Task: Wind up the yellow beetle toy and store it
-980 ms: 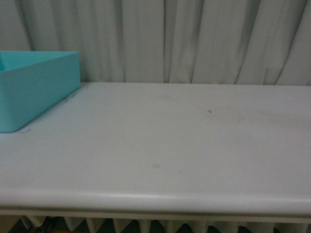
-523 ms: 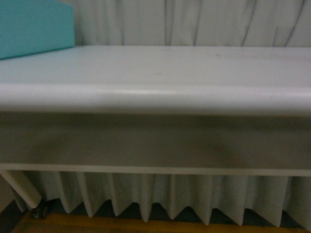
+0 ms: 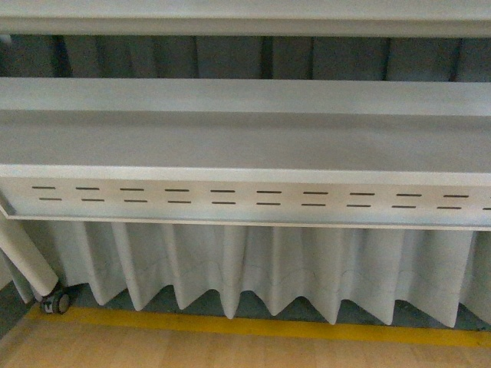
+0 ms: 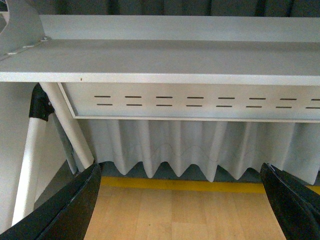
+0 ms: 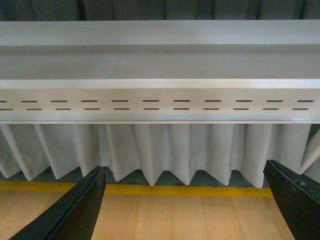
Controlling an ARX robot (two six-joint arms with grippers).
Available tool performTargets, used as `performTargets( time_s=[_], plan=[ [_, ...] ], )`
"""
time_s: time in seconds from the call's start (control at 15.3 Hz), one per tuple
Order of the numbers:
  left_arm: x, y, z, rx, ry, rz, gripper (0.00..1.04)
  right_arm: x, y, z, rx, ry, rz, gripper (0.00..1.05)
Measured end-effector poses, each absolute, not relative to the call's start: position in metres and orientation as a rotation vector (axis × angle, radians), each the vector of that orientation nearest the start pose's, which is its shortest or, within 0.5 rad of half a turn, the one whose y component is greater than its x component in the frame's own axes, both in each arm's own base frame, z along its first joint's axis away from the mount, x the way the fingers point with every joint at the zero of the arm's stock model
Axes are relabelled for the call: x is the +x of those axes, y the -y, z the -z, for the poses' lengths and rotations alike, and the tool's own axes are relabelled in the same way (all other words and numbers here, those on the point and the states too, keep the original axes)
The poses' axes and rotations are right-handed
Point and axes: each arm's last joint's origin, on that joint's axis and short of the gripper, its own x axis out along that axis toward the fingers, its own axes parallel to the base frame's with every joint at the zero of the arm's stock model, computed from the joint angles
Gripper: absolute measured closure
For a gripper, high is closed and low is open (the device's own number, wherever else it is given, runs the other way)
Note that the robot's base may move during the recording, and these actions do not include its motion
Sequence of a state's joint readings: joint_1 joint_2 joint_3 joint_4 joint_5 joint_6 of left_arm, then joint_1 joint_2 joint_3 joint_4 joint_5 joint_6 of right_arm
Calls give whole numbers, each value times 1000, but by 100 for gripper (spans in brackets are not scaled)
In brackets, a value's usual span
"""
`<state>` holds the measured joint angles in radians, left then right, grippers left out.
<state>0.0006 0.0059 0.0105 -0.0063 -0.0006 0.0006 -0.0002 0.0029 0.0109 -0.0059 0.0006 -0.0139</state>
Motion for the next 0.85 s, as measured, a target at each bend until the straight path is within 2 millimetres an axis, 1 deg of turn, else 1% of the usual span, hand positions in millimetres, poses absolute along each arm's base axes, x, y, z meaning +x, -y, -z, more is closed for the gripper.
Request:
performTargets(
  time_s=[0.85],
  plan=[
    [97, 0, -166, 1, -1, -1, 7, 97, 0, -166, -14, 3, 1, 7]
  ],
)
